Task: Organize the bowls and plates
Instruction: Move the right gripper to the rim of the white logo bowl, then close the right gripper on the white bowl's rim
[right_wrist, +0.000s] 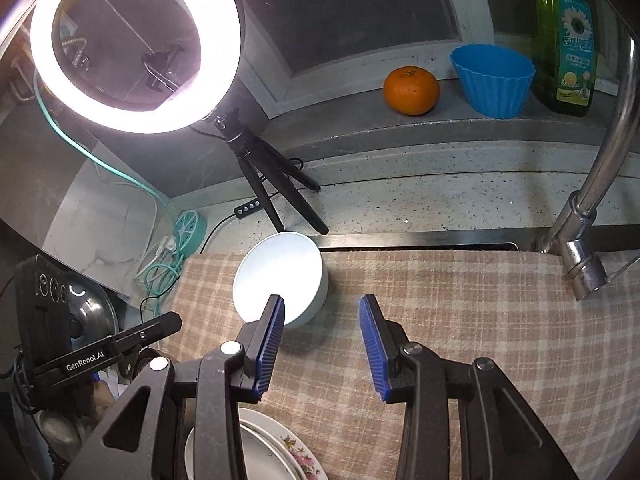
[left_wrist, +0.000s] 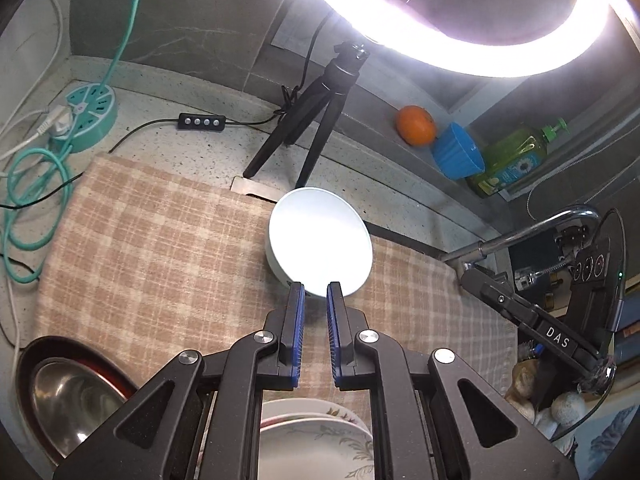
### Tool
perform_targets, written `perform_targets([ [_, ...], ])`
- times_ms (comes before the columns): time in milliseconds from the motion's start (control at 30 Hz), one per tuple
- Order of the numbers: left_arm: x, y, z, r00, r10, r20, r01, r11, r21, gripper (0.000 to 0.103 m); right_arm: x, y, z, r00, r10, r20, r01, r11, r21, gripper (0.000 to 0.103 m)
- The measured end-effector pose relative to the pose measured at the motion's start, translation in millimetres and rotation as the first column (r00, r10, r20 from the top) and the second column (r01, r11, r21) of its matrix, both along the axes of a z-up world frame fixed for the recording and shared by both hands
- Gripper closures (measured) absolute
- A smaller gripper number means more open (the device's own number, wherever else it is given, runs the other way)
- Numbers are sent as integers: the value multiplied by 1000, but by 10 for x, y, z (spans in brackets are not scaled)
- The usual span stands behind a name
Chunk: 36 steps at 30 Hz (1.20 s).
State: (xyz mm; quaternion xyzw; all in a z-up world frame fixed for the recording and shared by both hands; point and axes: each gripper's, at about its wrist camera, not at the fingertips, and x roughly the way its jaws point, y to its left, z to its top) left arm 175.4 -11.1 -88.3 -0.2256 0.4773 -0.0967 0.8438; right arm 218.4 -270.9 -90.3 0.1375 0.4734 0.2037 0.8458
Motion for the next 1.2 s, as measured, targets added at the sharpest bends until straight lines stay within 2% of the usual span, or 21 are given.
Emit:
perform_targets([
  [67, 80, -8, -47, 1000, 0, -12, -1, 1000, -7, 88, 50, 10, -50, 1000, 6, -4, -6, 1000, -3, 68],
  [300, 302, -9, -231, 999, 20, -43, -19, 999, 28, 87, 236, 99, -242, 998, 29, -59, -25, 998, 57, 68],
  [733, 616, 77, -470, 994, 44, -99, -37, 997, 67, 87, 572, 394, -570, 990, 43, -135, -34, 997, 71, 68],
  [1200, 723, 40, -628, 990, 33, -135, -24, 998, 64, 88, 726, 547, -810, 982, 39, -187, -31, 998, 46, 86],
])
